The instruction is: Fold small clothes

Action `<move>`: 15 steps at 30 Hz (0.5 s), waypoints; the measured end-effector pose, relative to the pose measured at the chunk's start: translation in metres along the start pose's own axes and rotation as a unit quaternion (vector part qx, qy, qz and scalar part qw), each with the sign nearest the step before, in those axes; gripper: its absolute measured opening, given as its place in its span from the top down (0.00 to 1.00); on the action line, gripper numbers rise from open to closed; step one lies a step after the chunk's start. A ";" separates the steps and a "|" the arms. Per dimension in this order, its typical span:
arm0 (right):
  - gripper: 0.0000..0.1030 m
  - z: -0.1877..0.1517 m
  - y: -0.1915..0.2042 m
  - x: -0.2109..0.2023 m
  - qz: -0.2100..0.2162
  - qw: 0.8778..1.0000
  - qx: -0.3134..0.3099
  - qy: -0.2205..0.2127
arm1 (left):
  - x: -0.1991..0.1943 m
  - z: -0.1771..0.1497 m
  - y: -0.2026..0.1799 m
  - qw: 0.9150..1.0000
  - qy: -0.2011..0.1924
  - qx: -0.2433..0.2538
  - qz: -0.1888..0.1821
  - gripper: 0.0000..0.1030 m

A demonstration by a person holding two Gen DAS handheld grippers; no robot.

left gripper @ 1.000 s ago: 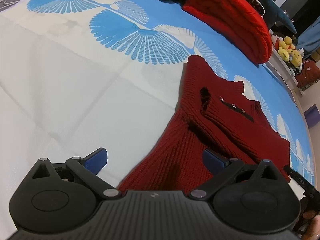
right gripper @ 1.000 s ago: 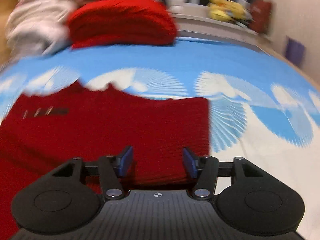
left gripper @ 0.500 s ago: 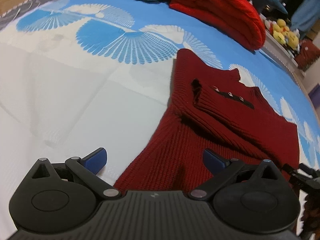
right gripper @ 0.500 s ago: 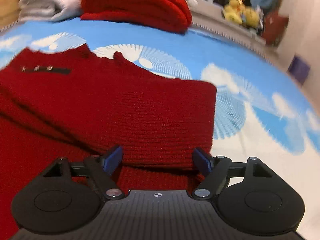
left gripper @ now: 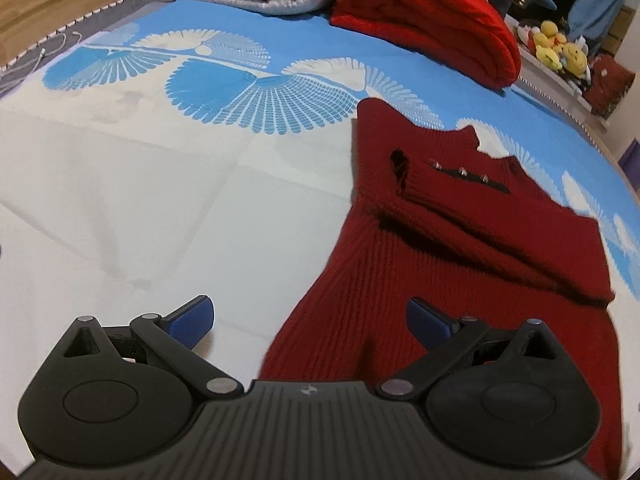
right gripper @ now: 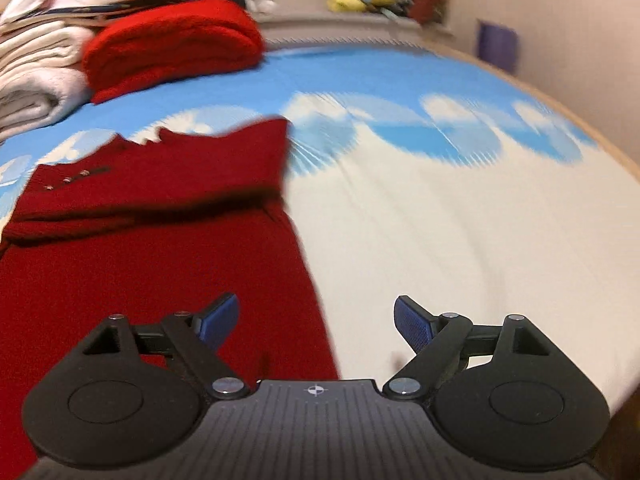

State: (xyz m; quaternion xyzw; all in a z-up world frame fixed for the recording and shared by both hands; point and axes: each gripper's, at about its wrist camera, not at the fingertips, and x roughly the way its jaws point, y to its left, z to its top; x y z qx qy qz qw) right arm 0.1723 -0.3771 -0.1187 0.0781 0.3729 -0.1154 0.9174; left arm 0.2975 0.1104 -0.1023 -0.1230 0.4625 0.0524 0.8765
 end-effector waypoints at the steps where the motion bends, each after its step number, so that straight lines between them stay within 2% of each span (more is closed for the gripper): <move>1: 0.15 -0.004 -0.010 -0.005 -0.004 1.000 0.018 -0.002 | -0.002 -0.004 0.001 1.000 -0.001 0.007 0.004 0.01; 4: 0.14 -0.014 -0.035 -0.011 -0.005 0.998 0.065 -0.001 | -0.008 -0.023 0.007 0.999 0.003 0.038 0.027 0.01; 6: 0.14 -0.021 -0.046 -0.010 0.007 0.996 0.091 0.017 | -0.013 -0.037 0.011 0.998 0.009 0.055 0.040 0.01; 9: 0.14 -0.032 -0.054 -0.012 0.015 0.993 0.117 0.030 | -0.024 -0.058 0.019 0.996 0.014 0.072 0.043 0.01; 15: 0.14 -0.043 -0.050 -0.022 0.030 0.992 0.118 0.031 | -0.041 -0.097 0.039 0.994 0.002 0.093 0.052 0.01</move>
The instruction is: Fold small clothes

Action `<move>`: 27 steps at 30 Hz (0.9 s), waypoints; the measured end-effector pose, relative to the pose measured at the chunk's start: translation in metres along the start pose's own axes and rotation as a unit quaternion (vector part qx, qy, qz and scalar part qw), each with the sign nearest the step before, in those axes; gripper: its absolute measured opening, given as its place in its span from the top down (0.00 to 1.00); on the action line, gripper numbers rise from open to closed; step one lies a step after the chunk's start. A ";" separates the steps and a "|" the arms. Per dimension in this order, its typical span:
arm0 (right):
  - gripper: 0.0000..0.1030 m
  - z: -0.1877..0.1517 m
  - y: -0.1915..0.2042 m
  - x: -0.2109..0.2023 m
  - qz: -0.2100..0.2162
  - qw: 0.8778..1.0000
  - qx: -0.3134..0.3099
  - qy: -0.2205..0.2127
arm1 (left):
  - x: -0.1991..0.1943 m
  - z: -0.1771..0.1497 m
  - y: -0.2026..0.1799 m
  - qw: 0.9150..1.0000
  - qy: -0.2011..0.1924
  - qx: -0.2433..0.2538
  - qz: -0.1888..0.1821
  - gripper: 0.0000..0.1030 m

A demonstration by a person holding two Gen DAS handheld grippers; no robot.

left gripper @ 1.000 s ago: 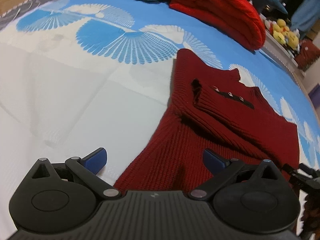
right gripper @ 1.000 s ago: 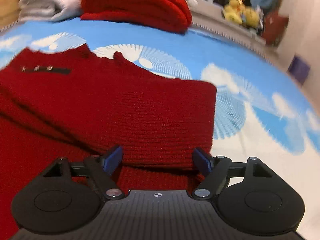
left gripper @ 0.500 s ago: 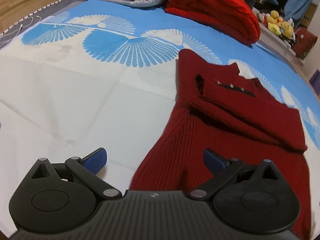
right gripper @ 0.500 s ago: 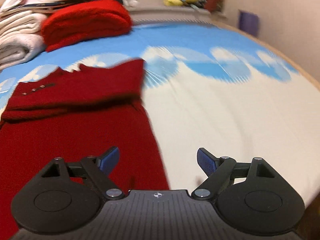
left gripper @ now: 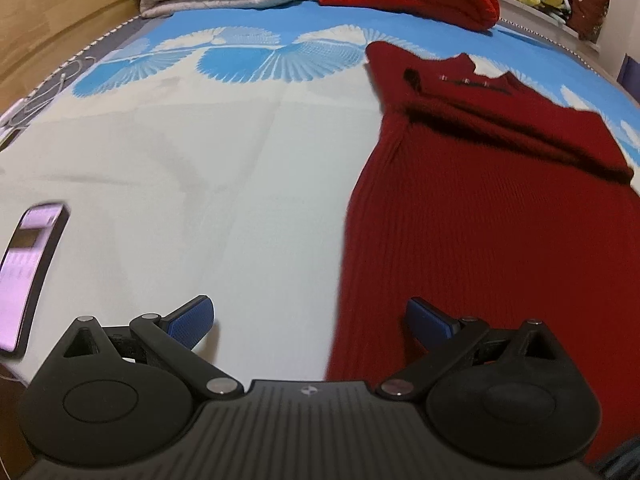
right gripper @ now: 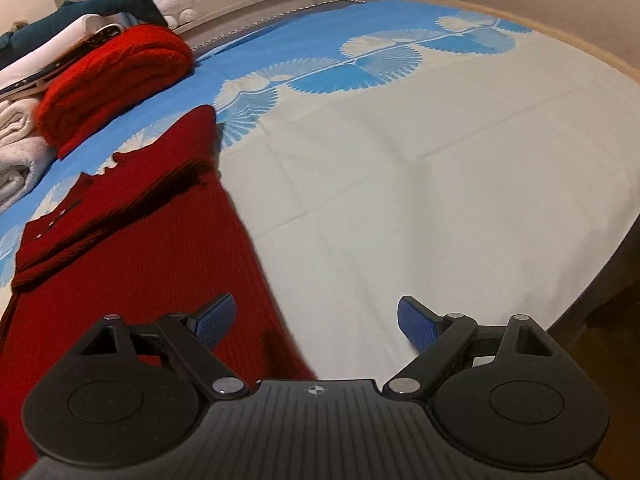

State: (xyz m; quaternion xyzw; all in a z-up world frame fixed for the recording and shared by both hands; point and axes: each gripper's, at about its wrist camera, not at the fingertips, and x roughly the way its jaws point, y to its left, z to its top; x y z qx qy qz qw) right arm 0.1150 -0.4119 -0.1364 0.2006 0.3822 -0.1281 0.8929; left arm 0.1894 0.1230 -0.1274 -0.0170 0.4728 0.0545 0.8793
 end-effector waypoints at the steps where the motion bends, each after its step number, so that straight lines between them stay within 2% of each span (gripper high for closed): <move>1: 0.13 -0.003 0.002 -0.001 0.002 1.000 -0.006 0.001 | -0.001 -0.009 0.003 1.000 0.005 -0.009 0.006 0.01; 2: 0.13 -0.005 0.004 -0.002 0.003 1.000 -0.013 0.003 | -0.003 -0.017 0.006 1.000 0.010 -0.028 0.010 0.01; 4: 0.13 -0.007 0.008 -0.001 0.004 1.000 -0.029 0.010 | -0.009 -0.025 0.009 0.999 0.009 -0.043 -0.011 0.01; 9: 0.13 -0.011 0.013 0.002 0.010 0.999 -0.044 0.031 | -0.016 -0.036 0.002 1.000 0.007 -0.009 -0.021 0.00; 27: 0.13 -0.019 0.021 0.018 -0.013 0.994 -0.078 0.075 | -0.011 -0.036 0.001 1.000 0.002 -0.006 -0.027 0.00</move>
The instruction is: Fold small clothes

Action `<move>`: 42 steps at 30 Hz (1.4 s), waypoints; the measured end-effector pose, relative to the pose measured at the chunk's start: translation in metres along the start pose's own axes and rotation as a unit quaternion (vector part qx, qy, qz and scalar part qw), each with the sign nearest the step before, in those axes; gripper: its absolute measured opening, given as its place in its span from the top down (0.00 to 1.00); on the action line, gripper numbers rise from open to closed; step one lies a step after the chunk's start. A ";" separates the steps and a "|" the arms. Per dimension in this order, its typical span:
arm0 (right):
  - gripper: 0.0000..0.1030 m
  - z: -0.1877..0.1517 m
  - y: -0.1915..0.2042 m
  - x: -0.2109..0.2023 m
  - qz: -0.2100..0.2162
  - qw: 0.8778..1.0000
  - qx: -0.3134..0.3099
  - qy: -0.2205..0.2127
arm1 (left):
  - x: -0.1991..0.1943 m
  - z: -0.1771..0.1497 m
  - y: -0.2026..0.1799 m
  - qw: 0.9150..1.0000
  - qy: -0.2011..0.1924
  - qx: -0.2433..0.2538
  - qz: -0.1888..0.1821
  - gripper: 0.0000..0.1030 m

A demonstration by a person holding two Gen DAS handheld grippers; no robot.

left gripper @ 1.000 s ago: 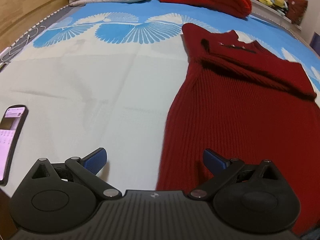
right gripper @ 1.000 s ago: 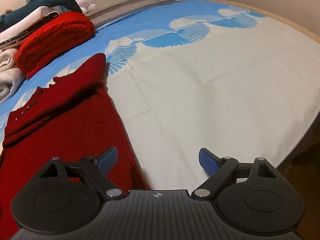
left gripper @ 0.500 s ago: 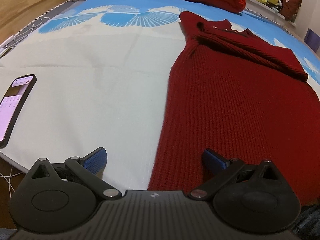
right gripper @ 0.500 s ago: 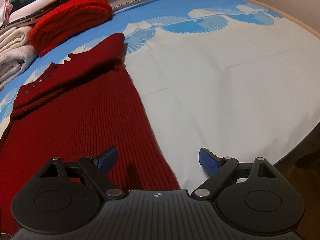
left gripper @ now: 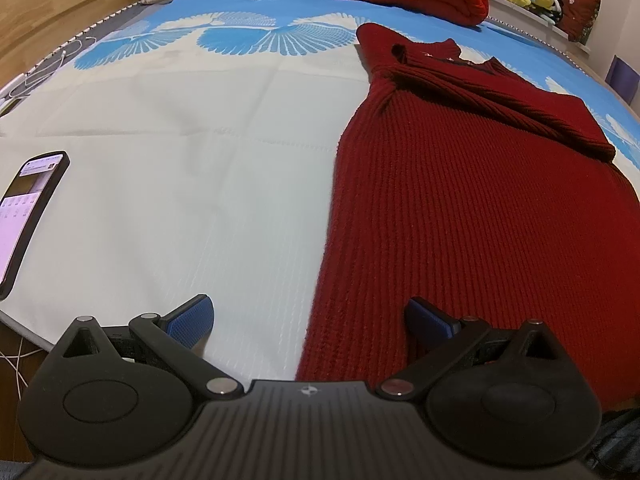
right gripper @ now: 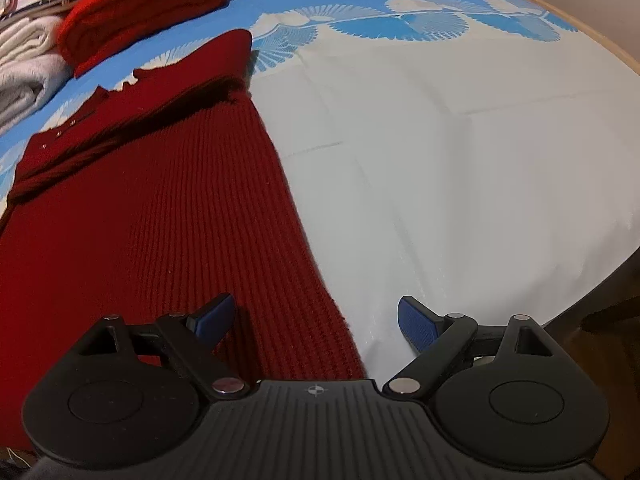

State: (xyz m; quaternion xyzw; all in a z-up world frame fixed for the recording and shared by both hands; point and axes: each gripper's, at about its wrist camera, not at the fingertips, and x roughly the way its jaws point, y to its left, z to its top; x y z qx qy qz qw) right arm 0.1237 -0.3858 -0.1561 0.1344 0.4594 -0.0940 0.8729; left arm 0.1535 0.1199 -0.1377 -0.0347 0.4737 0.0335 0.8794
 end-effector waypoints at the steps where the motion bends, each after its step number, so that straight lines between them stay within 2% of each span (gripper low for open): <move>1: 0.13 0.000 0.000 0.000 -0.001 1.000 -0.001 0.001 | 0.000 0.000 0.000 1.000 0.000 0.000 0.000 0.00; 39: 0.10 -0.004 0.013 0.005 -0.015 0.999 -0.030 0.006 | 0.002 0.003 -0.004 1.000 0.005 0.005 -0.008 0.00; 42: 0.10 -0.004 0.014 0.004 0.002 0.999 -0.034 0.018 | 0.001 0.004 -0.006 1.000 0.017 0.008 -0.025 0.00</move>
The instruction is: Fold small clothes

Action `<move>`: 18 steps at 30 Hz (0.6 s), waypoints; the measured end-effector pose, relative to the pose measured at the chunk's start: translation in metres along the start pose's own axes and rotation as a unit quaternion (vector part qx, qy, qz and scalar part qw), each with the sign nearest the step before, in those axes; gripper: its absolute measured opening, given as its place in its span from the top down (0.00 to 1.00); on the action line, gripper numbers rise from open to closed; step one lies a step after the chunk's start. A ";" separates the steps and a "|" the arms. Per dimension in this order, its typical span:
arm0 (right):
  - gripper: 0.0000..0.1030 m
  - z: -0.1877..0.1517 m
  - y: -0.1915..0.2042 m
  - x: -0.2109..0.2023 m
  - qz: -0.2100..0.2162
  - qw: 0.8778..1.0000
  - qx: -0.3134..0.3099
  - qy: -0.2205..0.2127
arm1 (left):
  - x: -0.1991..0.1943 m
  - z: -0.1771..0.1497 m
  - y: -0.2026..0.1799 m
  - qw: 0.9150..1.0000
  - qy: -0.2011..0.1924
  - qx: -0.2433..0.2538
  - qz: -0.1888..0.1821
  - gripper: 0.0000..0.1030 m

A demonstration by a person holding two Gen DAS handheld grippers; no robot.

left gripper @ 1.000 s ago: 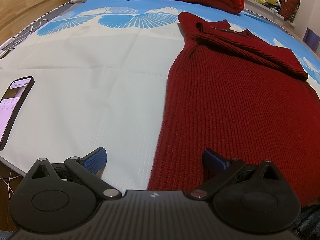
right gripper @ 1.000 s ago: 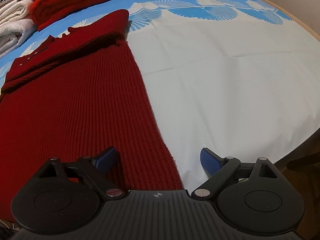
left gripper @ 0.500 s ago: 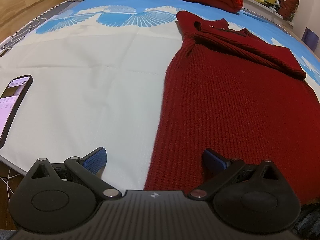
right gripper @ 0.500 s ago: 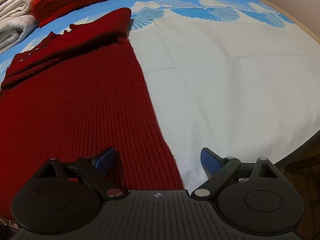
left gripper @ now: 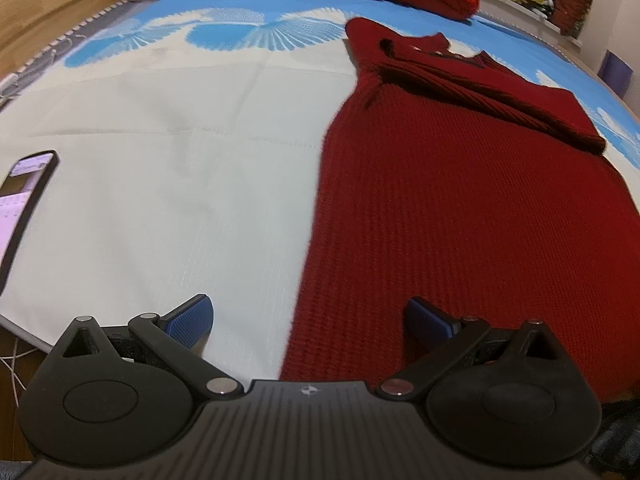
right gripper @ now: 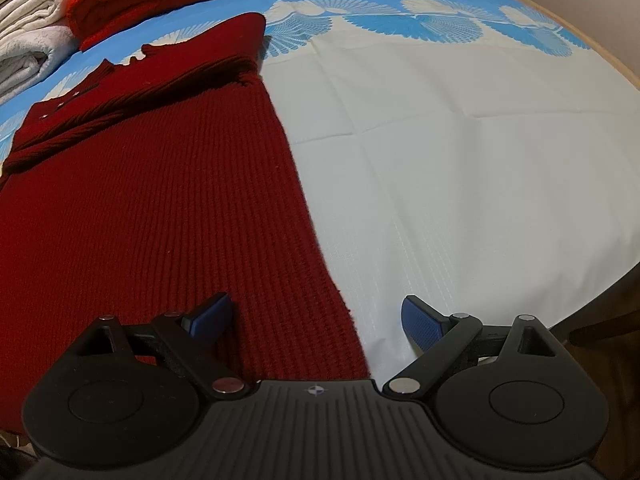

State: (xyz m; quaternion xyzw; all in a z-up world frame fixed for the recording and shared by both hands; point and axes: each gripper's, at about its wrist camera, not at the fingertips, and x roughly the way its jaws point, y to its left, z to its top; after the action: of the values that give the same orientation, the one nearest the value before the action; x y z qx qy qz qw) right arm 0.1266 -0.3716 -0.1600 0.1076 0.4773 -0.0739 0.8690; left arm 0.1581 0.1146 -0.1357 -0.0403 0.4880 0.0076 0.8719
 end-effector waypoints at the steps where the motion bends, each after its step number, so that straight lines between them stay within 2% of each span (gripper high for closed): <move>1: 0.12 -0.001 0.001 -0.001 0.010 1.000 -0.005 0.004 | -0.001 0.001 -0.001 1.000 0.007 0.005 -0.016 0.01; 2: 0.15 -0.001 0.002 -0.003 0.022 1.000 -0.010 0.007 | -0.002 0.002 -0.003 0.999 0.012 0.011 -0.033 0.04; 3: 0.23 -0.001 0.002 -0.005 0.034 0.999 -0.014 0.008 | -0.004 0.003 -0.004 0.999 0.014 0.017 -0.049 0.09; 4: 0.33 -0.001 0.001 -0.007 0.046 0.999 -0.013 0.009 | -0.007 0.003 -0.006 0.998 0.012 0.024 -0.060 0.26; 5: 0.38 -0.002 -0.001 -0.008 0.055 0.998 -0.008 0.010 | -0.009 0.003 -0.008 0.997 0.010 0.028 -0.065 0.44; 6: 0.59 -0.002 -0.004 -0.010 0.061 0.998 -0.001 0.011 | -0.011 0.003 -0.008 0.997 0.010 0.025 -0.067 0.52; 7: 0.78 -0.002 -0.009 -0.011 0.075 0.997 0.011 0.013 | -0.011 0.004 -0.005 0.997 0.011 0.017 -0.072 0.74; 8: 0.78 -0.002 -0.014 -0.011 0.094 0.995 0.029 0.017 | -0.012 0.004 0.000 0.997 0.014 0.003 -0.081 0.78; 10: 0.80 -0.004 -0.019 -0.013 0.102 0.994 0.039 0.013 | -0.014 0.005 0.010 0.994 0.018 -0.032 -0.103 0.81; 12: 0.81 -0.005 -0.025 -0.021 0.111 0.992 0.061 0.001 | -0.019 0.005 0.016 0.992 0.015 -0.049 -0.115 0.82; 15: 0.81 -0.008 -0.033 -0.043 0.146 0.984 0.095 -0.026 | -0.035 0.002 0.023 0.987 0.007 -0.077 -0.138 0.92; 18: 0.82 -0.018 -0.035 -0.063 0.160 0.982 0.094 -0.032 | -0.054 -0.008 0.029 0.983 0.004 -0.089 -0.162 0.93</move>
State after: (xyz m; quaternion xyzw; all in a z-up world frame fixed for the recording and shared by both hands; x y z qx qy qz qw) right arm 0.0702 -0.3991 -0.1201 0.2616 0.4172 0.0176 0.8702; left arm 0.1218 0.1443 -0.0959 -0.1964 0.4760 -0.0909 0.8524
